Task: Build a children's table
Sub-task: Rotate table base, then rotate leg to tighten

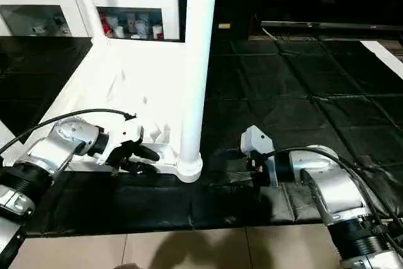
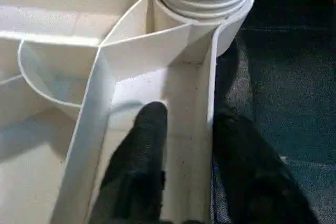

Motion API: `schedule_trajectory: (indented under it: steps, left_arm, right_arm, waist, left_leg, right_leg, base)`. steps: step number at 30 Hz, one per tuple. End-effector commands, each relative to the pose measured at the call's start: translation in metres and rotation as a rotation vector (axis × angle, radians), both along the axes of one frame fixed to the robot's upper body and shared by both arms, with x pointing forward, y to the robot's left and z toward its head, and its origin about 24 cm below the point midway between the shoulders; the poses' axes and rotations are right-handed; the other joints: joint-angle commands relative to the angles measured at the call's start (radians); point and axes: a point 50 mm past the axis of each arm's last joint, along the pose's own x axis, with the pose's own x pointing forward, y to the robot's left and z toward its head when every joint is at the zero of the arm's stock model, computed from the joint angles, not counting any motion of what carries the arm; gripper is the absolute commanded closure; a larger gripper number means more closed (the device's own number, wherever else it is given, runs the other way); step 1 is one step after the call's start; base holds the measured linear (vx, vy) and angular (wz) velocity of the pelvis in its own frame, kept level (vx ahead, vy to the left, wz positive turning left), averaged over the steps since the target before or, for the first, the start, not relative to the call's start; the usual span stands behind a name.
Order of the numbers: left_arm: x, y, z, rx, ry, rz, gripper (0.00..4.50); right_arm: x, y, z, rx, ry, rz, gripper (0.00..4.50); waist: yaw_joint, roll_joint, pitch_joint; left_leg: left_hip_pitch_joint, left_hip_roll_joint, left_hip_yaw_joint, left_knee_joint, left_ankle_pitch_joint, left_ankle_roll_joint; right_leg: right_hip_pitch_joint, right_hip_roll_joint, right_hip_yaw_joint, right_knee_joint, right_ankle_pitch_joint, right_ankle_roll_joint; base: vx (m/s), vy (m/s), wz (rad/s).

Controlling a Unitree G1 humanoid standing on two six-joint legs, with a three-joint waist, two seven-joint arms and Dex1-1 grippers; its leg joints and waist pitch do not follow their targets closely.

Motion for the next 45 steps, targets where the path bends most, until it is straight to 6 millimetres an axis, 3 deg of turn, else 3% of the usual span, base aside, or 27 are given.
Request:
schedule_trajectory:
  steps: [1, 15, 25, 32, 39, 45]
  left_arm:
    - [0.002, -0.002, 0.004, -0.003, -0.002, -0.02, 3.17]
    - [0.001, -0.004, 0.004, -0.023, 0.018, -0.039, 4.44]
    - [-0.004, -0.008, -0.001, -0.045, 0.043, -0.063, 4.44]
    - [-0.015, -0.022, -0.007, -0.038, 0.065, -0.19, 4.44]
    - [-0.019, -0.028, -0.009, -0.02, 0.069, -0.243, 4.5]
    - [-0.018, -0.029, -0.008, -0.015, 0.062, -0.242, 4.5]
  right_arm:
    - [0.0, 0.0, 0.002, 0.001, -0.004, 0.001, 0.0]
    - [0.003, 0.001, 0.001, 0.003, -0.007, -0.005, 0.0]
    - [0.008, 0.004, 0.0, 0.03, -0.034, -0.024, 0.0]
    - [0.021, 0.025, 0.0, 0.096, -0.046, 0.026, 0.0]
    - [0.023, 0.032, -0.002, 0.124, 0.04, 0.131, 0.56]
    - [0.026, 0.034, -0.006, 0.122, 0.087, 0.173, 1.1]
  waist:
    - [0.007, 0.001, -0.072]
    - [0.007, 0.002, -0.074]
    - [0.004, 0.003, -0.075]
    - [0.001, 0.002, -0.075]
    - [0.022, 0.007, -0.077]
    - [0.024, 0.002, -0.078]
  left_leg:
    - [-0.001, 0.023, -0.004, -0.063, -0.174, 0.04]
    - [-0.002, 0.023, -0.005, -0.062, -0.166, 0.042]
    - [-0.002, 0.024, -0.004, -0.061, -0.16, 0.044]
    - [0.0, 0.026, -0.003, -0.062, -0.159, 0.042]
    - [0.004, 0.029, -0.001, -0.061, -0.167, 0.046]
    - [0.002, 0.027, -0.002, -0.06, -0.158, 0.043]
  right_leg:
    - [0.064, -0.072, 0.053, -0.08, -0.251, -0.162]
    - [0.065, -0.071, 0.052, -0.078, -0.234, -0.166]
    - [0.065, -0.072, 0.053, -0.073, -0.199, -0.188]
    - [0.064, -0.072, 0.054, -0.07, -0.186, -0.202]
    - [0.062, -0.074, 0.055, -0.069, -0.188, -0.205]
    - [0.062, -0.074, 0.054, -0.066, -0.185, -0.204]
  base:
    - [0.0, 0.0, 0.0]
    - [0.0, 0.0, 0.0]
    - [0.0, 0.0, 0.0]
    - [0.0, 0.0, 0.0]
    - [0.0, 0.0, 0.0]
    - [0.0, 0.0, 0.0]
